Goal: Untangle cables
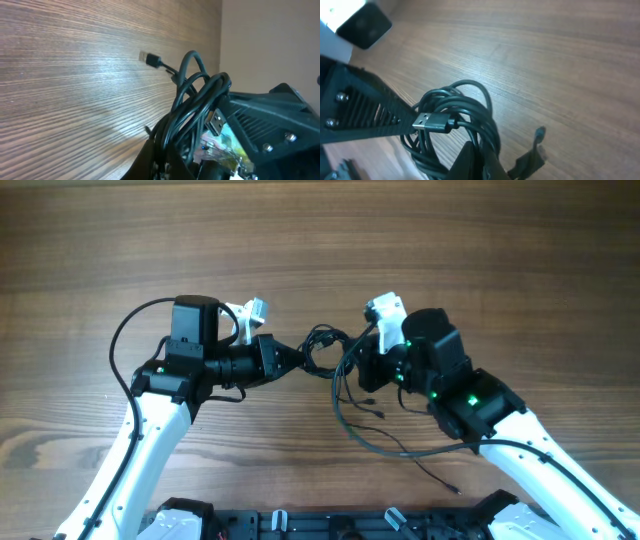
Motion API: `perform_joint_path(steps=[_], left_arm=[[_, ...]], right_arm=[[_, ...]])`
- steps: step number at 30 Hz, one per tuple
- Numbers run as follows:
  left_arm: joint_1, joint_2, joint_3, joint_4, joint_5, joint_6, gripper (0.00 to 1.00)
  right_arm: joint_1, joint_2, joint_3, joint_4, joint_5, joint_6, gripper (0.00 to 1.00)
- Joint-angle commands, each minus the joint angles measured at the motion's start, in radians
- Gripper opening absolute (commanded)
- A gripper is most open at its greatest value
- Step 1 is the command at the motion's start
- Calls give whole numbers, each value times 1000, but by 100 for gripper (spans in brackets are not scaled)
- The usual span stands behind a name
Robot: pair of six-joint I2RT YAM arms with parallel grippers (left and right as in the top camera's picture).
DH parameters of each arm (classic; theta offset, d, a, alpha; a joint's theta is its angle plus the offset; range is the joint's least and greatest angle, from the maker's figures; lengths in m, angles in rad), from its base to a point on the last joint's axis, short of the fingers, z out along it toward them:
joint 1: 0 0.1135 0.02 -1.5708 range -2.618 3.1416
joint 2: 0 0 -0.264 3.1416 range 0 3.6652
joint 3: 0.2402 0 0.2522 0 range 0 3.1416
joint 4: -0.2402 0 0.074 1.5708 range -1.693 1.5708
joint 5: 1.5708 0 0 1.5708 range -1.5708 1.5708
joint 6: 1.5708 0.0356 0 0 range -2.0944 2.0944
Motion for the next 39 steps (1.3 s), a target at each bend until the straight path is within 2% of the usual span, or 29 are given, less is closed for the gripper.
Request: perform_joint_path(steps=[1,5,10,14,26,28,32,35,39], left_arm=[[13,-2,-3,-16,-121,16,4],[13,-2,-3,-11,-130,16,4],[13,-2,-3,-9,-134,16,4],[13,-2,-3,-8,-87,16,4],[13,-2,-3,-8,-60,10,4],[13,-2,-3,-8,-60,-4,4],[13,-2,-3,-9,-60,-19,4],[13,-2,-3,-8,-61,-18,4],[13,-2,-3,-1,-75,-21,4]], right_arm=[[-104,-2,9,0,65,144,4],[-172,-2,9,3,76,271,4],[-212,1,1,-10,189,481,4],[-212,19,-7,-54,281,539,4],[-212,144,-16,-127,249,513,29],[-212,147,-16,-120,232,466,39],[-212,127,-10,-85,181,312,50],[-212,93,-8,-47,97,237,54],[-212,64,-9,10,-52,190,65]])
